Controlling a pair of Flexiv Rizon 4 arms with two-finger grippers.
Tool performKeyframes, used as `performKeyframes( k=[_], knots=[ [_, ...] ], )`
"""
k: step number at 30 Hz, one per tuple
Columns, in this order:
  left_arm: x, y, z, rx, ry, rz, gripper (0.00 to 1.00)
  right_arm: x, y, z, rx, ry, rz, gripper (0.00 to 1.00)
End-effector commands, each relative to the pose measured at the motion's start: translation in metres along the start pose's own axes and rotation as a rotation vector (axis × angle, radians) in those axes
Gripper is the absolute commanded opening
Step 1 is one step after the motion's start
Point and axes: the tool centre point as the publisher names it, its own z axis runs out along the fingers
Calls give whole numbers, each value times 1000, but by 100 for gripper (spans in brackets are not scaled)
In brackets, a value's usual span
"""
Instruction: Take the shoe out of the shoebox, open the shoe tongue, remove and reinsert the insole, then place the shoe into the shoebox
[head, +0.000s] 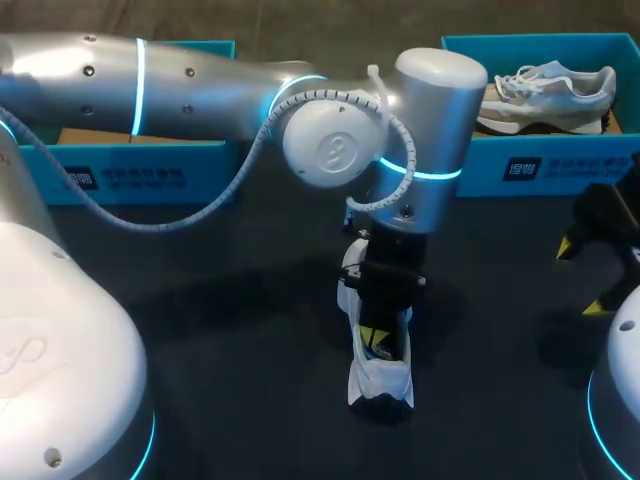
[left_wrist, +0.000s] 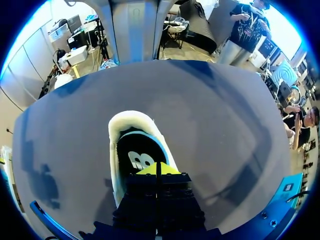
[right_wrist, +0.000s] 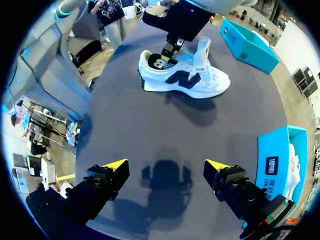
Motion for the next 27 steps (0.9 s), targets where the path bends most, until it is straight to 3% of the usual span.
performKeyframes(
  k=[1, 11, 27],
  knots=[
    [6, -7, -9, -20, -29, 5, 0, 1, 0, 0, 3, -1, 1, 100],
    [4, -21, -8, -32, -31, 47, 0, 1, 0, 0, 3, -1, 1, 100],
    [0, -6, 16, -11, -18, 4, 0, 1, 0, 0, 3, -1, 1, 100]
  ],
)
